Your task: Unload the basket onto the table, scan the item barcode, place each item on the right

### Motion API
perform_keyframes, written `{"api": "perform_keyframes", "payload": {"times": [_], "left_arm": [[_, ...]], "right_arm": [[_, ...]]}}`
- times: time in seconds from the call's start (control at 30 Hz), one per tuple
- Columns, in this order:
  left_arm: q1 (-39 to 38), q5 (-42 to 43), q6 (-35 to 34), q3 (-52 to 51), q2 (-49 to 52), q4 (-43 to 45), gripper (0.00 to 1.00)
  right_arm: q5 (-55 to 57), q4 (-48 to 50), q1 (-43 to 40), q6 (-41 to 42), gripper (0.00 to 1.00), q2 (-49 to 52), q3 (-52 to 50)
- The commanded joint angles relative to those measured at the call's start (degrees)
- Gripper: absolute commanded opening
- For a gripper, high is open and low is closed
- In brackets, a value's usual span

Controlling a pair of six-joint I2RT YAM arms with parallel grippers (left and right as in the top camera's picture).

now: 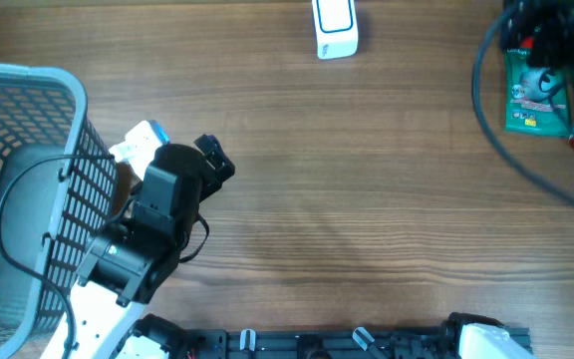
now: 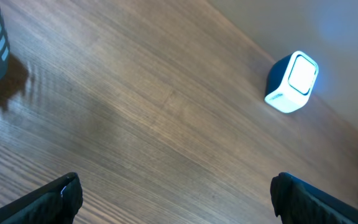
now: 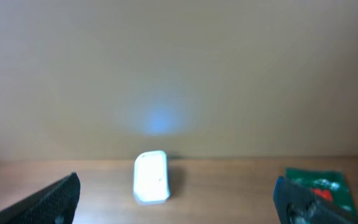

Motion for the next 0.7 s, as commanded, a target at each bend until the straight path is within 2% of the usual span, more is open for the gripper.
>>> {"api": "perform_keyframes", "payload": {"times": [0.0,0.13,0.2,0.27,0.43,0.53,0.6,0.67], "left_arm": [[-0.4,-1.5,1.2,1.0,2.5,0.0,1.00],[-0.4,-1.5,1.2,1.0,5.1,0.0,1.00],[-0.4,-1.5,1.2,1.0,6.4,0.0,1.00],[-0.4,-1.5,1.2,1.0,7.3,0.0,1.00],[-0.4,-1.5,1.2,1.0,8.5,0.0,1.00],[-0.4,-1.5,1.2,1.0,8.5,0.0,1.00],[-0.4,-1.5,1.2,1.0,8.5,0.0,1.00],[-0.4,-1.5,1.2,1.0,8.5,0.0,1.00]], "right_arm": [[-2.7,-7.0,0.3,1.5,1.00,-9.8,0.2],[-1.2,-19.2,0.3,7.2,1.00,-18.7,0.2],[-0.6,-26.9,0.3,6.2,1.00,-22.5,0.2],[4.7,-31.8,0.3,3.1,1.00,-24.8,0.2],[9.3,-42.9,0.3,3.3,1.00,-26.4,0.1],[11.5,-40.5,0.3,0.9,1.00,-28.0,-2.8],[10.5,-33.7,0.3,-1.9,1.00,-31.1,-7.7],[7.4,-22.1,0.3,-2.9,1.00,-37.0,-16.9]]}}
